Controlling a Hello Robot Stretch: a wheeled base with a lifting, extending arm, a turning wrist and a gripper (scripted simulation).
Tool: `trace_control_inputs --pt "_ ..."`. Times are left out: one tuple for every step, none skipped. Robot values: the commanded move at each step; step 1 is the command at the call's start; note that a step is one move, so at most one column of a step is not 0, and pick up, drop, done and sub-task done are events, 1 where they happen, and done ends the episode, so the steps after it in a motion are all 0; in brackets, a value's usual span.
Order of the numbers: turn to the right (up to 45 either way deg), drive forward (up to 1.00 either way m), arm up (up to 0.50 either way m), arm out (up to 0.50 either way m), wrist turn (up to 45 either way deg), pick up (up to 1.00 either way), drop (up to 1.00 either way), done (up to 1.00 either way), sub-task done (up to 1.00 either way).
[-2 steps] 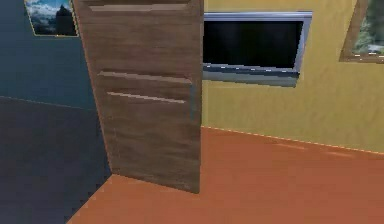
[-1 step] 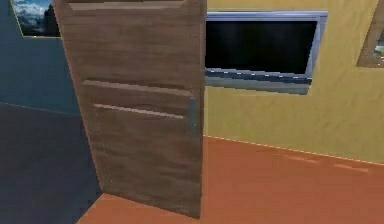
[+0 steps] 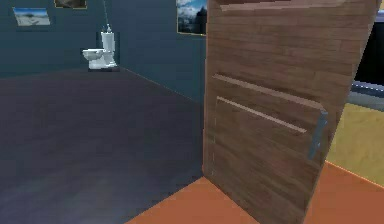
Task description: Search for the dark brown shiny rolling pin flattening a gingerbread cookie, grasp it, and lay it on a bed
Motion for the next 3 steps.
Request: trace_control_inputs --pt "0.0 0.15 0.0 0.0 0.0 0.0 0.0 0.0 0.0" --pt "-42.0 0.0 0.0 0.0 0.0 0.0 0.0 0.0 0.0" --pt "0.0 1.0 0.0 0.0 0.0 0.0 0.0 0.0 0.0"
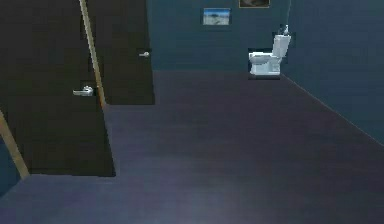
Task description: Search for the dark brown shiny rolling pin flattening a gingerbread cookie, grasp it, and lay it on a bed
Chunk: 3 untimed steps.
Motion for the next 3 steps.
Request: trace_control_inputs --pt "0.0 1.0 0.0 0.0 0.0 0.0 0.0 0.0 0.0" --pt "-6.0 0.0 0.0 0.0 0.0 0.0 0.0 0.0 0.0" --pt "0.0 0.85 0.0 0.0 0.0 0.0 0.0 0.0 0.0"
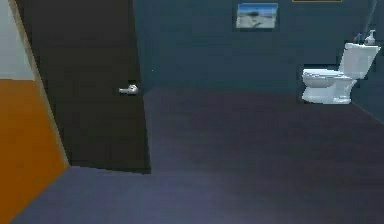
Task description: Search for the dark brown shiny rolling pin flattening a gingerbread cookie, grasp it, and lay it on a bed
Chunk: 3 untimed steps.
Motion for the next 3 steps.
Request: trace_control_inputs --pt "-21.0 0.0 0.0 0.0 0.0 0.0 0.0 0.0 0.0" --pt "0.0 0.7 0.0 0.0 0.0 0.0 0.0 0.0 0.0" --pt "-45.0 0.0 0.0 0.0 0.0 0.0 0.0 0.0 0.0"
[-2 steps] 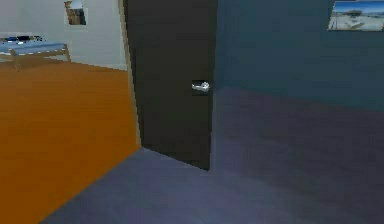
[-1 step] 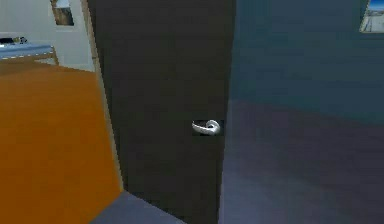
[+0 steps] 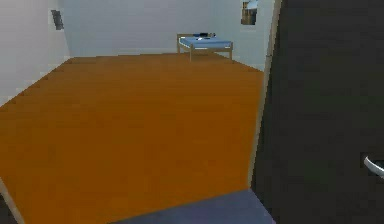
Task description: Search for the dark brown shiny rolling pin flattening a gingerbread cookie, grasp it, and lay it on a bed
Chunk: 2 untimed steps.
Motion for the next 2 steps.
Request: trace_control_inputs --pt "-6.0 0.0 0.0 0.0 0.0 0.0 0.0 0.0 0.0" --pt "0.0 1.0 0.0 0.0 0.0 0.0 0.0 0.0 0.0"
